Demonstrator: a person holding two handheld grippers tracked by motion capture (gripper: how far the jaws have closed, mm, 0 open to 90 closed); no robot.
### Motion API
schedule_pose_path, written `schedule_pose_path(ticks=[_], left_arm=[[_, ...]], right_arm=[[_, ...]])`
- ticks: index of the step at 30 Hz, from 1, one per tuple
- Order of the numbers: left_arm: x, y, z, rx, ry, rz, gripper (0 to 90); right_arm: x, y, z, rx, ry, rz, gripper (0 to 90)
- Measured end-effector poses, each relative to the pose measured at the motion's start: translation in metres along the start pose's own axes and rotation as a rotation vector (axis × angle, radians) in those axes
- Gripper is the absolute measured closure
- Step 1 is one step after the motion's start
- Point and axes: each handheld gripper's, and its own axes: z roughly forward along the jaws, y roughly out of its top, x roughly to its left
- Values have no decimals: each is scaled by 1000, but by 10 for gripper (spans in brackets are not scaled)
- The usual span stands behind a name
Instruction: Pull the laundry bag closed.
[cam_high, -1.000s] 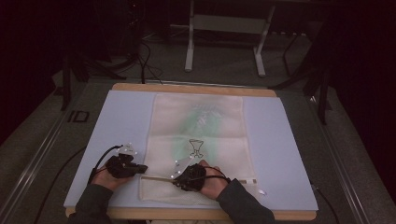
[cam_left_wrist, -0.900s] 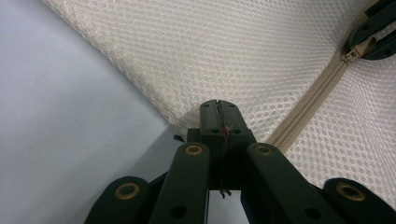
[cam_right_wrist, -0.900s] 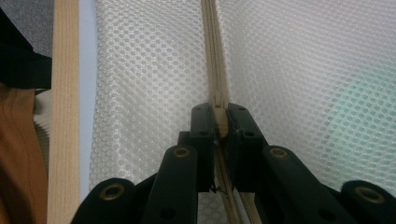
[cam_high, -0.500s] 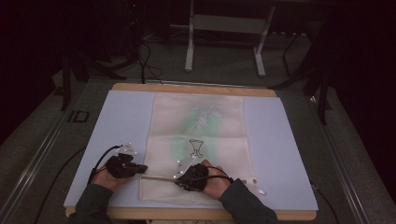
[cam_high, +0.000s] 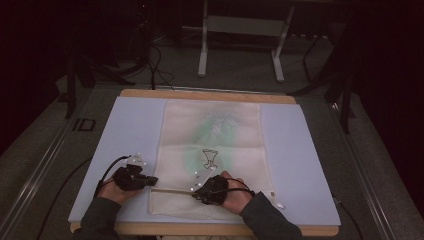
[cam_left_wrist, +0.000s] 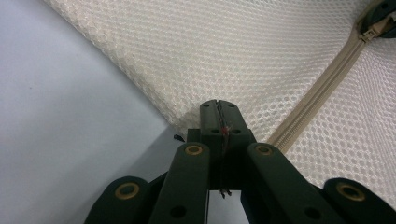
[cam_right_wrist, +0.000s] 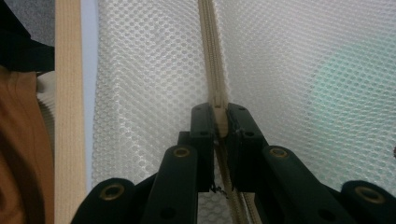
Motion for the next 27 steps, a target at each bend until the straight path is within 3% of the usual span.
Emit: schedule_pose_path(ticks=[27], left_arm=[[0, 1, 0, 5, 2, 1, 900]], right_arm=[[0, -13, -13, 0, -17, 9, 823]])
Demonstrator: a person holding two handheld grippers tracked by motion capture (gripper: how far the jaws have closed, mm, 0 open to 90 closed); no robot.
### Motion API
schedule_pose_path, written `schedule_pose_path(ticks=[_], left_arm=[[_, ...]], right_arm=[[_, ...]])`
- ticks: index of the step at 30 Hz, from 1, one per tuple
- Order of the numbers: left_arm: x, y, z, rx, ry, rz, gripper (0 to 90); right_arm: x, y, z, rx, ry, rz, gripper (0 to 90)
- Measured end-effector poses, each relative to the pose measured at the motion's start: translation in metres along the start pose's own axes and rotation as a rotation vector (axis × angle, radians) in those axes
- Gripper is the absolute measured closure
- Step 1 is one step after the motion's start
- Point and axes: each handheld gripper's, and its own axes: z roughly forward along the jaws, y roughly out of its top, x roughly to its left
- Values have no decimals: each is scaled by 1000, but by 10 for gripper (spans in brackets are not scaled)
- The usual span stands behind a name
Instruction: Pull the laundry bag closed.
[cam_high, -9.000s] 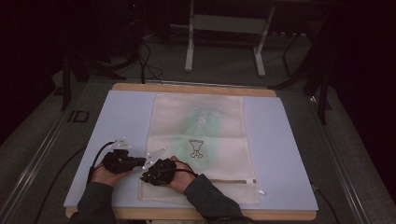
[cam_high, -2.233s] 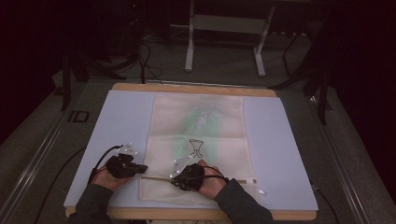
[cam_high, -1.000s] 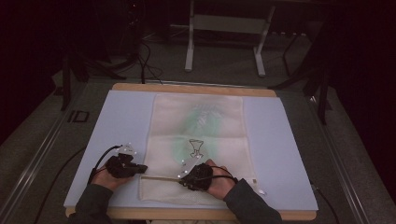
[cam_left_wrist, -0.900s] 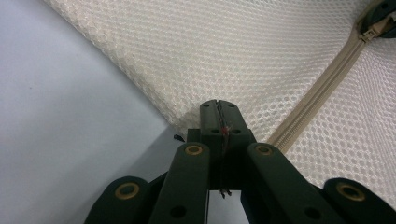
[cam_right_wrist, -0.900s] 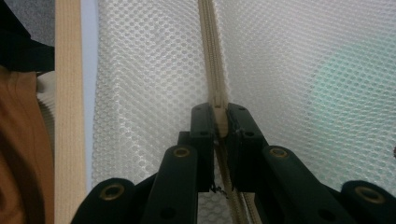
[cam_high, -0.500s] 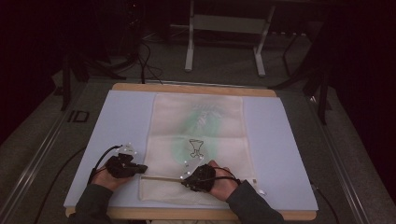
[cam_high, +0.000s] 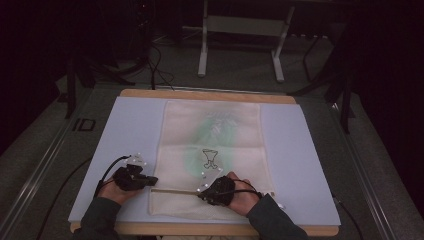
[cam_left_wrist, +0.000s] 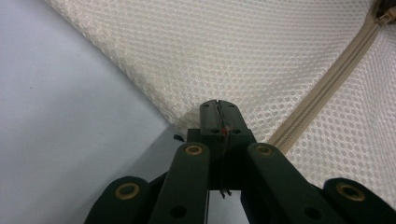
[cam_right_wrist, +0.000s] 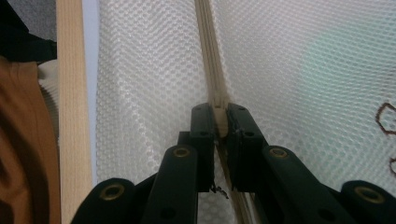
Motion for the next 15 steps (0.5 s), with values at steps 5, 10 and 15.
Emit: schedule_pose_path(ticks=[5, 10, 15], left_arm=[[0, 0, 0, 0, 0, 1, 900], [0, 0, 0, 0, 1, 1, 900], [0, 0, 0, 0, 1, 1, 900]], right_arm=[[0, -2, -4, -1, -5, 3, 823], [-1, -4, -6, -2, -10, 4, 823], [-2, -7, -10, -3, -12, 10, 822]])
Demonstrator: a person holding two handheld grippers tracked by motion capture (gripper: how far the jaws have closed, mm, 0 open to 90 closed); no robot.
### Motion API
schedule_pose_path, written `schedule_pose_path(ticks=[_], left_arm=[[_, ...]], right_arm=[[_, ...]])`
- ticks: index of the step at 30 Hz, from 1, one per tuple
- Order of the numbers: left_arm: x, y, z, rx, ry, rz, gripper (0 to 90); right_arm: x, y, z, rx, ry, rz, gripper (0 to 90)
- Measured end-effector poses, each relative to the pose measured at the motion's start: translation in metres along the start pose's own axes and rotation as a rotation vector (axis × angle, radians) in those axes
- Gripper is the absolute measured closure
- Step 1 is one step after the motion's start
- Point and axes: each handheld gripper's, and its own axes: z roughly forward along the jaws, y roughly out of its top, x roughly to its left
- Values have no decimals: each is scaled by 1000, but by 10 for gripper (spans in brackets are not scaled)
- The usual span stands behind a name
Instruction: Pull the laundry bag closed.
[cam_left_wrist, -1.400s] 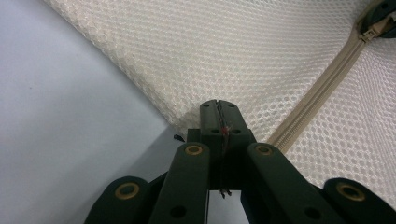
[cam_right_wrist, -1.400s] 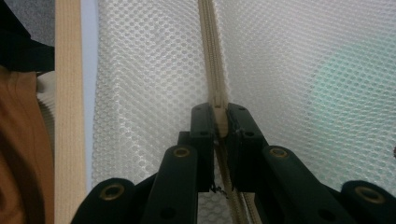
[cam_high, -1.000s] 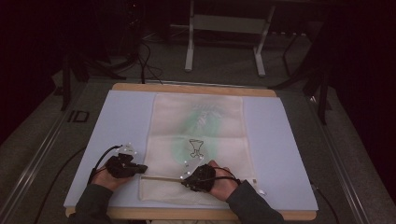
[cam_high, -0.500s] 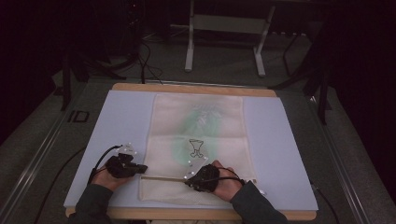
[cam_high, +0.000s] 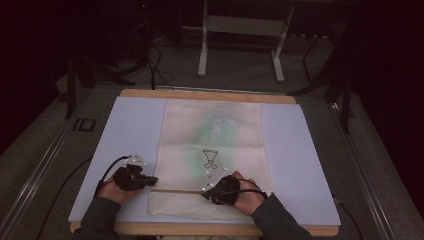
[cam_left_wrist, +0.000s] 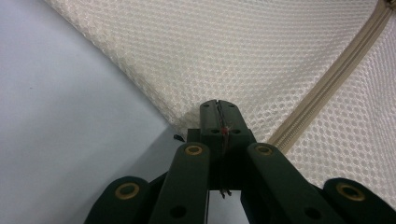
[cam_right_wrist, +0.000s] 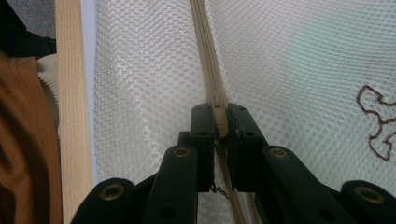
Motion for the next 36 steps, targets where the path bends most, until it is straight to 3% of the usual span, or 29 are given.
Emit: schedule_pose_path(ticks=[36], left_arm=[[0, 0, 0, -1, 0, -1, 900]], right_arm=[[-7, -34, -20, 6, -15, 53, 822]])
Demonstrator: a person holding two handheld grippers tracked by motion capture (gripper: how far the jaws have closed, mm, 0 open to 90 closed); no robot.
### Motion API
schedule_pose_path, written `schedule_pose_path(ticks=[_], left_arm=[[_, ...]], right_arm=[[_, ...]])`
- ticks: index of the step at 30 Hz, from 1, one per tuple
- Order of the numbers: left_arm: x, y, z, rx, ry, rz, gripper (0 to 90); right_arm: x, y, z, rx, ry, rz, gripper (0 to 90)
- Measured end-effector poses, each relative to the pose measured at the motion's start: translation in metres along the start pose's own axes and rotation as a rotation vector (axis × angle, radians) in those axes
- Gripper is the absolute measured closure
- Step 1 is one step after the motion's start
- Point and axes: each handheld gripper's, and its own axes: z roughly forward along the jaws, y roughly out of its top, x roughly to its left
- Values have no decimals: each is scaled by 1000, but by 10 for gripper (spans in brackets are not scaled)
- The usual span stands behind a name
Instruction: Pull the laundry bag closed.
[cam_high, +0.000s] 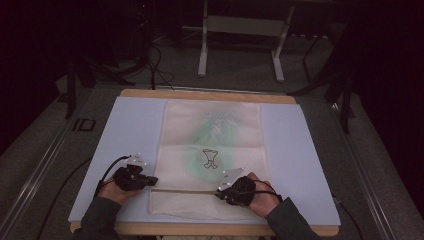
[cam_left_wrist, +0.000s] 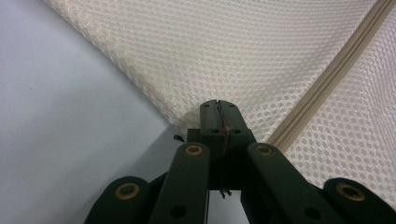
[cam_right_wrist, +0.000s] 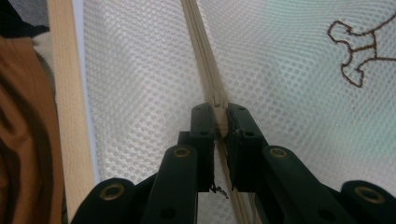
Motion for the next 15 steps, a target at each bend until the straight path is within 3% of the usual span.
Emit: schedule_pose_path(ticks=[15], left_arm=[[0, 0, 0, 0, 1, 1, 900]], right_arm=[[-4, -18, -9, 8, -14, 26, 822]])
